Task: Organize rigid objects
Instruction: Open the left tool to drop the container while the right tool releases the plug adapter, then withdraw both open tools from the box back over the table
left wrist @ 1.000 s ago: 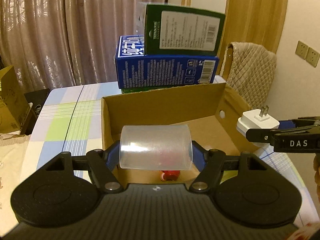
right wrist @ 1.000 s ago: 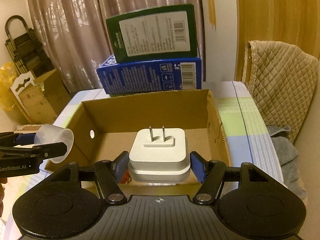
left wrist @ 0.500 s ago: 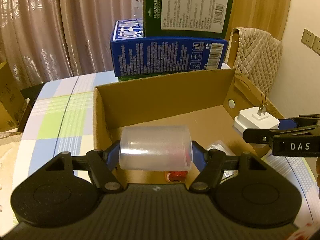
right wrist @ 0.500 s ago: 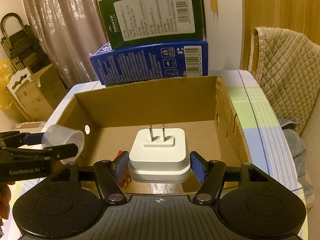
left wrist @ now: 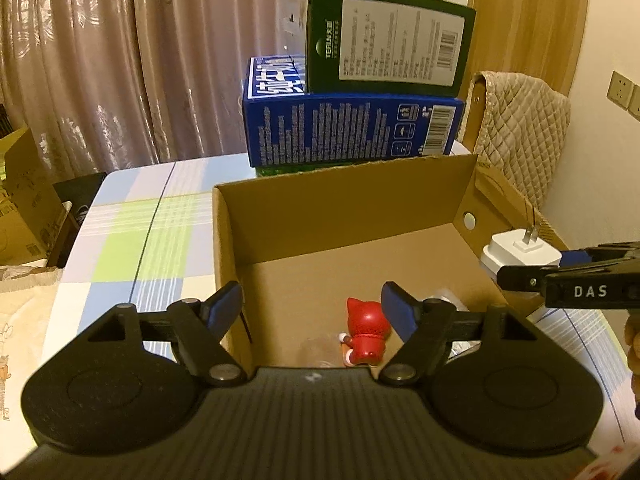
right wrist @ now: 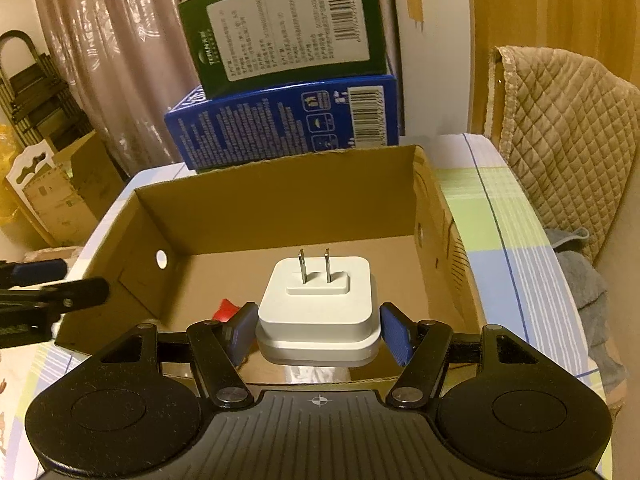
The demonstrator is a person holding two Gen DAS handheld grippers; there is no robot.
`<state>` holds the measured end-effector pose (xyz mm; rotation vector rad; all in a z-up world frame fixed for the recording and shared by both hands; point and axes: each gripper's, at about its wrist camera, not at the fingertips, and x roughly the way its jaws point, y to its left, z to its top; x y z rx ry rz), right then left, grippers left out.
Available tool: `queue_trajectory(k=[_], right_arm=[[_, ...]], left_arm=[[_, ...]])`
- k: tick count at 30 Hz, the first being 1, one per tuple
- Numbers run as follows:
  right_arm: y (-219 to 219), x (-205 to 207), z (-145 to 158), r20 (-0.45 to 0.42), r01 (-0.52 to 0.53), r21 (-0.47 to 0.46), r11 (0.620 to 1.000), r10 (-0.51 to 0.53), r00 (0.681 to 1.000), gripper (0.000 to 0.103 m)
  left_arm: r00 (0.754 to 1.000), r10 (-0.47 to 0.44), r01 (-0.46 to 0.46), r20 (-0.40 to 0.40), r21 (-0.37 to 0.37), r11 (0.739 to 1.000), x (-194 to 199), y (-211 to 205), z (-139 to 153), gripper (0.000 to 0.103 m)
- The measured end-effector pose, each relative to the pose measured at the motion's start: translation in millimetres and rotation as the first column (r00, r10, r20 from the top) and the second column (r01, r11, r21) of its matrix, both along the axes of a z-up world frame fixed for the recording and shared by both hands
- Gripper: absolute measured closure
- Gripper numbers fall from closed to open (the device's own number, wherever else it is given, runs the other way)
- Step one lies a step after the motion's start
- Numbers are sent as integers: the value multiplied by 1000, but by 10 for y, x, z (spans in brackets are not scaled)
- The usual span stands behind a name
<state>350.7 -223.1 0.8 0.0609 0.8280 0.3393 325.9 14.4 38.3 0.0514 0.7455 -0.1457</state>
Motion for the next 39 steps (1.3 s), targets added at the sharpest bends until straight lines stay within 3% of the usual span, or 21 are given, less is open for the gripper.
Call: queue_trajectory(k=[14,20,24,32,35,39], right_arm=[[-64,75,-62,-14,17,26,1000,-17,1000,40],[-188,-52,72,40,53,52,997,-55,998,36],[-293,-299,169,61,64,72,995,-68,996,36],[-447,-1170,269,82,74,59,996,-78,994,36],[-494,-1500,269,63,80,63,995,-84,994,36],[-558,-1906,325,48,105,99,990,-110,993,36]], left_arm=[[1000,-5,5,6,-39,999,-114,-8,31,30],[999,18,-17,26,-59,998,-277,51,117,30],[999,33,-30,44,-76,997,-494,77,204,30],[996,74,-67,47,-130,989,-1084,121,352,30],[995,92,-85,29,-184,979,-1339,165,386,30],[993,115,-108,28,-195,975,-1669,200,401,30]])
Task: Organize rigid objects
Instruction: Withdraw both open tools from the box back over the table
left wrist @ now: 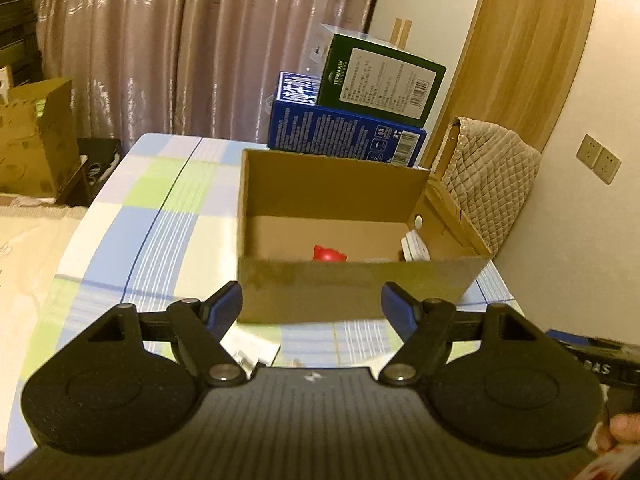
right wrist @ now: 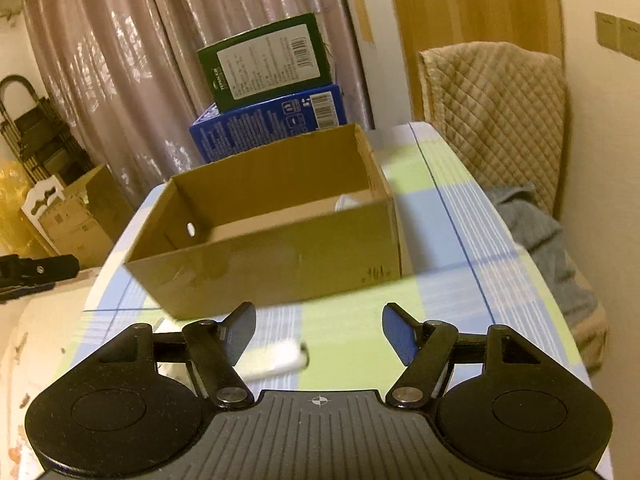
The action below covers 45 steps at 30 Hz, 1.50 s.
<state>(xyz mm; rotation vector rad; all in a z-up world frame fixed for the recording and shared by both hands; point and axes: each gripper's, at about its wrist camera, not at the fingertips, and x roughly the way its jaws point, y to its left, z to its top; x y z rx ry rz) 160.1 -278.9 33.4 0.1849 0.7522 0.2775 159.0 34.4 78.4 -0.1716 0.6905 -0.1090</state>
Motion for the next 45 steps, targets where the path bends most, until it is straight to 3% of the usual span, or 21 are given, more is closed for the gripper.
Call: queue_trajectory(k=[7,18,23,45], right_arm=[[-4,-640,90,38,-17,-31,999,18,999,36],[37,-1218,-122,13,-29,-45,999,30,999,36],[49,-1289,-208,-15,-32,-39,999,32,999,36],[7,-1293,-343,-57,-27,-44,999,24,998,36]], left_arm=[[999,38,-39,-21,-40,998,-591,97,-90,30],[997,66,-65,-45,25,998,-1278,84,-355,30],[998,43,-40,-44,63,997,-1337,-26,-431,30],[998,4,1,-69,77,997,-1335,-157,-578,30]])
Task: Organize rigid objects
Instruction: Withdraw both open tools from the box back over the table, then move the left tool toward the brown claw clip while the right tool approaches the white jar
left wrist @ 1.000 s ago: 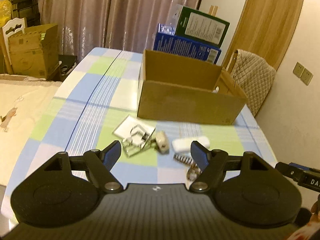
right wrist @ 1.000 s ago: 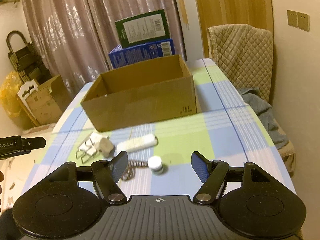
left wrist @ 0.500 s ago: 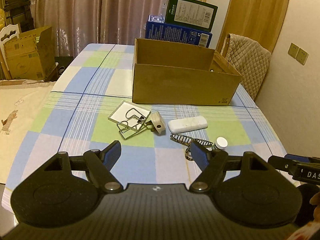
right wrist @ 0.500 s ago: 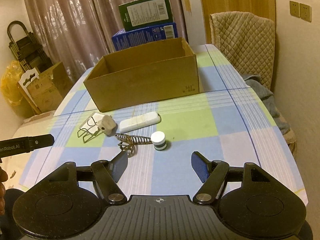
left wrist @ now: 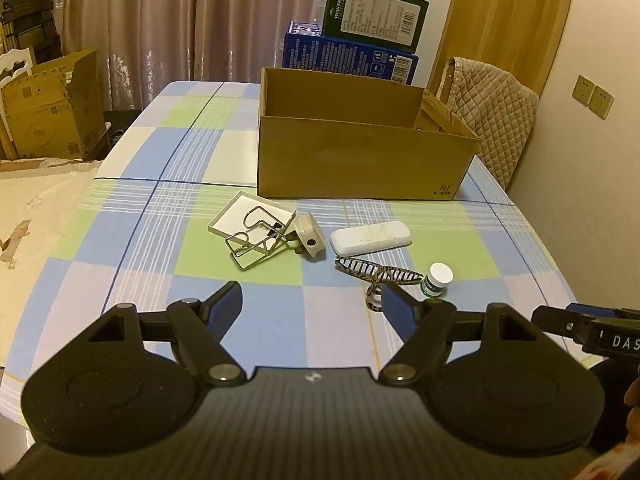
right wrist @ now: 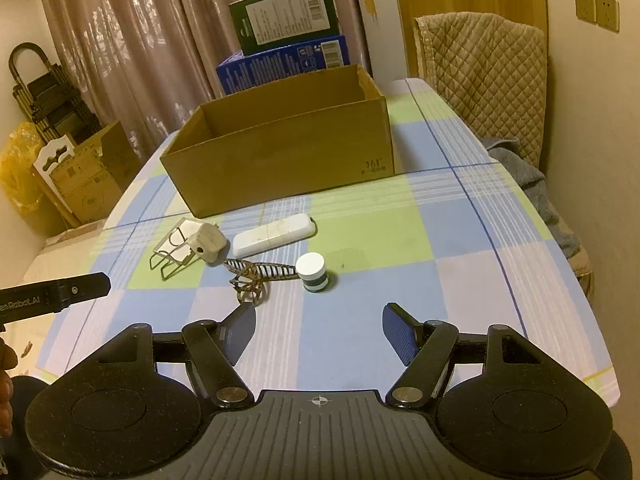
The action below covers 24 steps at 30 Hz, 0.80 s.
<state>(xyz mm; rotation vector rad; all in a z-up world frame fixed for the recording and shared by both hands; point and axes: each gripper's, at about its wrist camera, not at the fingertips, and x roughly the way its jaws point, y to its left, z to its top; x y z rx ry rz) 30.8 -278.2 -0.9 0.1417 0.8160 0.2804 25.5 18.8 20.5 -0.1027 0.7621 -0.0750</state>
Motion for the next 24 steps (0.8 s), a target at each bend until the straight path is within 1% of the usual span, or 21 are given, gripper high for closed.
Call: queue_trajectory(k=[6,14,19,22,24], right_arm=[[-13,36,-77,-17,10,-18,1000,-10,1000,36],[-32,147,-197,-20,3,-8,1000,-3,1000,36],[-15,252,-270,-18,-10,-16,1000,10,1000,36],[-19,330,-339,-25,-15,-21,1000,14,1000,36],[-29,383,-387,-30,-18,-17,1000,18,999,36]], left_arm=[[1000,-17,17,-9,13,1000,25,-30,-71,30],[998,-47,47,-45,12,999,134,-98,-240,30],[994,-85,86,-66,17,996,258,-178,-401,30],[990,-122,123,-73,13,992,332,-255,-504,30],[987,-142,145,-76,25,989,391,-322,-579,30]])
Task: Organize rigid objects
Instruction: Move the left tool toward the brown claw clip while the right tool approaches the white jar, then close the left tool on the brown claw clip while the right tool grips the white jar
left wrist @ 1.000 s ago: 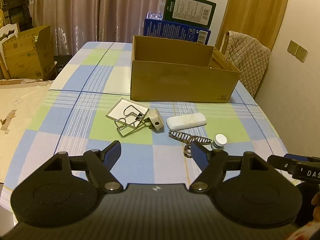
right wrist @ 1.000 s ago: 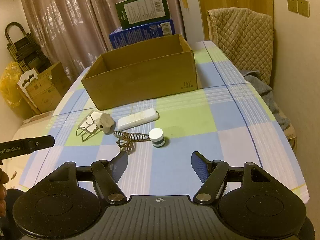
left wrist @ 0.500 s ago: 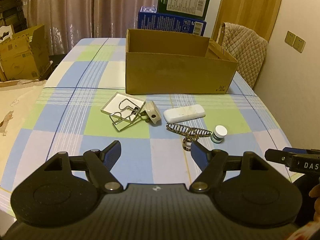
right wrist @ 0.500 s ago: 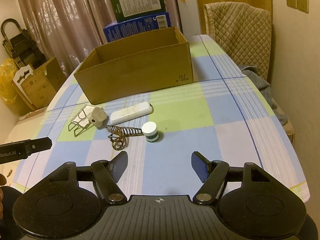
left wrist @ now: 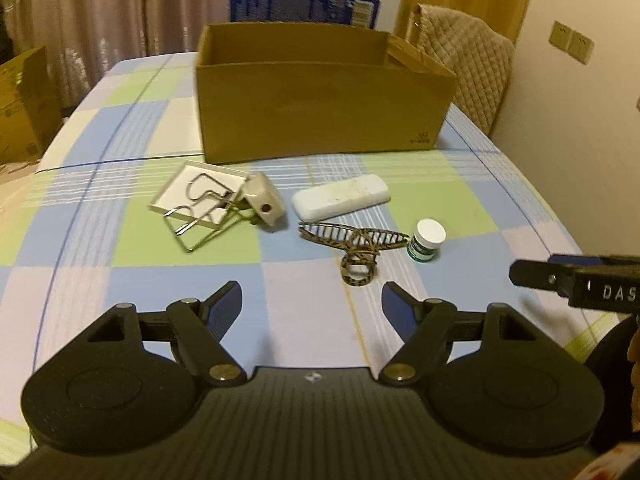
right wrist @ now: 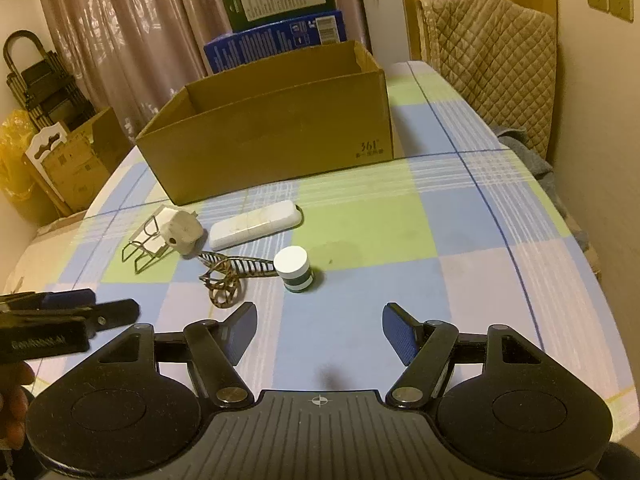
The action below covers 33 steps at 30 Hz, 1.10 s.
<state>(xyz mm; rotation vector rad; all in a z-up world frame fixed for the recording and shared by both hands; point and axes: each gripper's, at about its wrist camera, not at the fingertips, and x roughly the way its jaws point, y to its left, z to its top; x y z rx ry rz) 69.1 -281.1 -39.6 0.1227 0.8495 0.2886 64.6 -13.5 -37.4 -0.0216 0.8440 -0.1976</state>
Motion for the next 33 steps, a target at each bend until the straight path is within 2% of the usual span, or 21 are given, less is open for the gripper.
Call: queue_trajectory(k=[7,14,22,26,30,33], right_arm=[[29,200,-154,2,-47,-22,999,47,999,36],[170,451,-337,-1,-133,-43,990,133,991,55],[432,713,-564,-1,-211,-81,974,212,977,61],[504,800,-633,5,-213,-108,971,214,977,75],[445,793,-596,30,-187,-124,975,192,981,76],[312,770,-543,38,-147,-119,982,152,988,76]], left_arm=[[998,-59,59,-7,9,998,179,-171,-231,31],[998,-63,64,-21,23,998,340,-179,-410,32],[998,-61,62,-26,15,998,488,-147,-504,32],[996,-78,78,-32,11,997,543,-185,-553,33],[995,-94,94,-34,10,995,601,-254,-604,34],[994,-106,107,-31,13,994,640,-330,-643,39]])
